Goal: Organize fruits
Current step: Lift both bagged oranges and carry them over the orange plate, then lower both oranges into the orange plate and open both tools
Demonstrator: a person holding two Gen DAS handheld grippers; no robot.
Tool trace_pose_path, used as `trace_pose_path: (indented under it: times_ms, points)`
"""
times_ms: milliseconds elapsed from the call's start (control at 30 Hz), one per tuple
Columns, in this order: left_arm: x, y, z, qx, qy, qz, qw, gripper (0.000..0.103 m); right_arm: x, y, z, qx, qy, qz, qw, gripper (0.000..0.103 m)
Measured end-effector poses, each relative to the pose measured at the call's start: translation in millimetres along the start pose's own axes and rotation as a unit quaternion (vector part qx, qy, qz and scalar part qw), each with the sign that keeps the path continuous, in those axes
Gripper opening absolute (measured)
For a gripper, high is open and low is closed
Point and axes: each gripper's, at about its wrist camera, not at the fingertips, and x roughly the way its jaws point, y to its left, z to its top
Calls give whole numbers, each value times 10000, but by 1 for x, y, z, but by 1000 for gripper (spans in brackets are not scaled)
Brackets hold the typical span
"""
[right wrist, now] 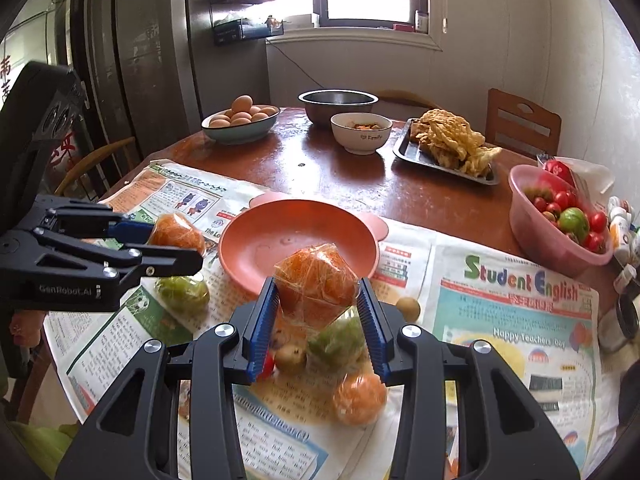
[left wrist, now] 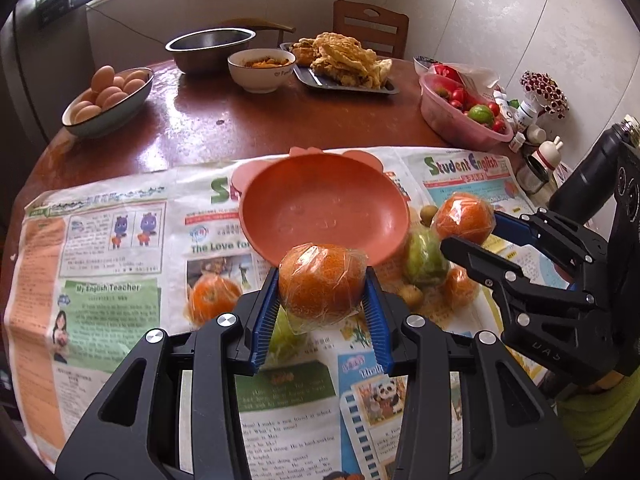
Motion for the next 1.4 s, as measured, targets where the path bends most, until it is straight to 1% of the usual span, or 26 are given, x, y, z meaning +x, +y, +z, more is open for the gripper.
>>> trace_pose_path:
  times_ms: [200, 367, 500, 633, 833, 1400]
  points:
    - [13, 8, 22, -6, 26, 53, 10000, 32, 19, -6, 11, -32, 128, 80, 9999, 39]
    - [31, 16, 36, -72, 181, -40, 9998, 32, 33, -7, 17, -115, 266, 112, 9995, 39]
    - [46, 21, 44, -126, 302, -43, 9995, 32, 46, -8, 20, -134, 397, 178, 9990, 39]
    - [59, 24, 49, -168, 386, -31, 9991, 32, 61, -5, 22, -224, 562, 303, 9977, 39]
    - [74, 28, 52, -226, 486, -33, 9986, 32, 82, -4, 22, -344, 804, 339, 9956, 39]
    - [97, 28, 56, -204, 671, -63, 9975, 32, 104, -3, 24, -542, 1154, 343, 9912, 39]
